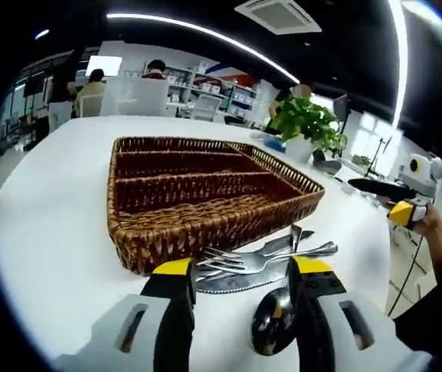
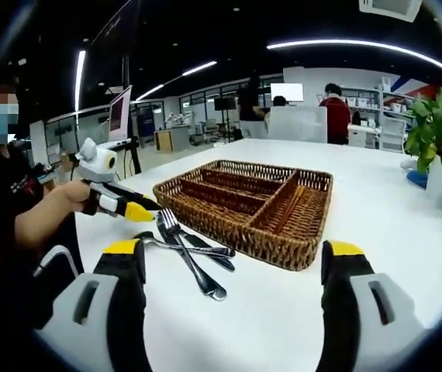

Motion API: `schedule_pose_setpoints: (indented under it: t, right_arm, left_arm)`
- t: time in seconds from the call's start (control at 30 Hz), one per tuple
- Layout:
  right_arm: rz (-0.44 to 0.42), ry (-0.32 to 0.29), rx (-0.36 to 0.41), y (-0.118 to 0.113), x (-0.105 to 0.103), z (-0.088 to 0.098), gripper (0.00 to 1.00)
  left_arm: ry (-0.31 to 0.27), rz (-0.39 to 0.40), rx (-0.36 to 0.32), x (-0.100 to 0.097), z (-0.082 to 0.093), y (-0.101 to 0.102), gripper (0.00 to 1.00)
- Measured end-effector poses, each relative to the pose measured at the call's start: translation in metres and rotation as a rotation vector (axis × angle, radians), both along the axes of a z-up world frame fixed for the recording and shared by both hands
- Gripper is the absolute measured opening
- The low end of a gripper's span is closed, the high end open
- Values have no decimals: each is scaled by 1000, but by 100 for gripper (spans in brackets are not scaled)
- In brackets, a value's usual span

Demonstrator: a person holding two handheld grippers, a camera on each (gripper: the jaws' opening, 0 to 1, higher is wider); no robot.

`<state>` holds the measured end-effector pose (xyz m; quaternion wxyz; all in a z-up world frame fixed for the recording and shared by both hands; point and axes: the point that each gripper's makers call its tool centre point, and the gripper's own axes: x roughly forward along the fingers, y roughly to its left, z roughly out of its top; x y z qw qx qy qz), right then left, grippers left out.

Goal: Arrange the knives, forks, and spoons in their matching storage slots by inserting each utensil handle-first until every utensil is classified and aligned in the correct compartment

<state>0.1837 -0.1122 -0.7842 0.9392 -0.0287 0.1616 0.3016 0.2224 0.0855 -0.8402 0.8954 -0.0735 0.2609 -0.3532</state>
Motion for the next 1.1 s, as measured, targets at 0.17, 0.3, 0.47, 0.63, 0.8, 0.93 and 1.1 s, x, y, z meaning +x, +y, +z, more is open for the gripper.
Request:
schedule_pose_setpoints:
  t: [0.17, 0.3, 0.47, 0.63, 0.8, 0.93, 1.1]
  right_arm:
    - [-1, 3, 6, -1, -2, -2, 95]
    - [-2, 5, 8, -2, -4, -4, 94]
    - [-6, 10, 12, -3, -6, -7, 93]
    - [-9, 18, 13, -3, -7, -11, 91]
    - [-8, 24, 12, -2, -7, -13, 90]
    - [-6, 25, 10, -1, -6, -12, 90]
    - [-4, 28, 9, -1, -6, -12, 89]
  left_arm:
    - [25, 19, -29, 7, -3, 0, 35]
    - [51, 33, -46, 11, -9, 0, 30]
    - [71, 29, -82, 13, -12, -2, 25]
    - [88, 27, -95, 15, -17, -3, 20]
    - [89, 29, -97, 18, -22, -2, 12]
    - [96, 22, -127, 18, -23, -1, 8]
    - [107, 8, -184, 13, -19, -2, 6]
